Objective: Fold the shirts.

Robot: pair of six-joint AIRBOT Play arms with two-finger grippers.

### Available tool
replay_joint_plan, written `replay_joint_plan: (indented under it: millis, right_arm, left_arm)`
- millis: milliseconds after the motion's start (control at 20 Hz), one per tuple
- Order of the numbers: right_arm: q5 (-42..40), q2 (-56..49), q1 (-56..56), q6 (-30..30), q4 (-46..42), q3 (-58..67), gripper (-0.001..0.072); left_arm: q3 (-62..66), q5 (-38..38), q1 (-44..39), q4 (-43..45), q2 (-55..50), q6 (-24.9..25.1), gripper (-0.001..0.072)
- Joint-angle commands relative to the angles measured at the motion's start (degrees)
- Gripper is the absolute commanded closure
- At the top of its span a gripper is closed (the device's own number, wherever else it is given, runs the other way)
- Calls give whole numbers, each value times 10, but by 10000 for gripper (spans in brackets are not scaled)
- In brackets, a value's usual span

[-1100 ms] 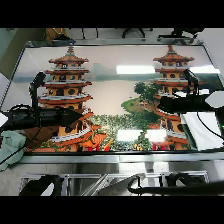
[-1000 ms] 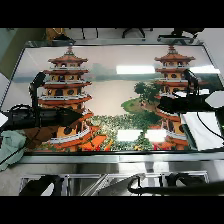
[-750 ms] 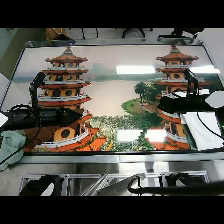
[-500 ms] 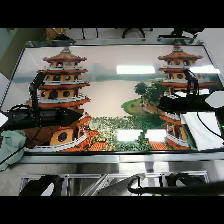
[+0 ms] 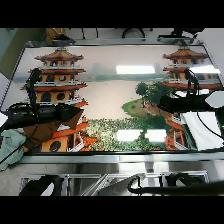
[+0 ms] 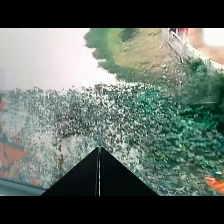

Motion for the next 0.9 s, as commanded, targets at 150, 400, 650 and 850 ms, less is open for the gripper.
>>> replay_joint_plan:
  millis: [150, 400, 650, 850]
  right_arm:
    - [-18, -5, 0, 0, -6, 0, 697]
    - [-41, -28, 0, 0, 7, 0, 697]
    - [-40, -46, 2, -16, 29, 0, 697]
    - [-7, -43, 2, -40, 28, 0, 490]
  left_arm:
    - [0, 125, 0, -1, 0, 0, 695]
    - [0, 136, 0, -34, 0, -5, 694]
    - [2, 185, 4, 89, 0, 33, 694]
    - [1, 76, 90, 427, -24, -71, 2]
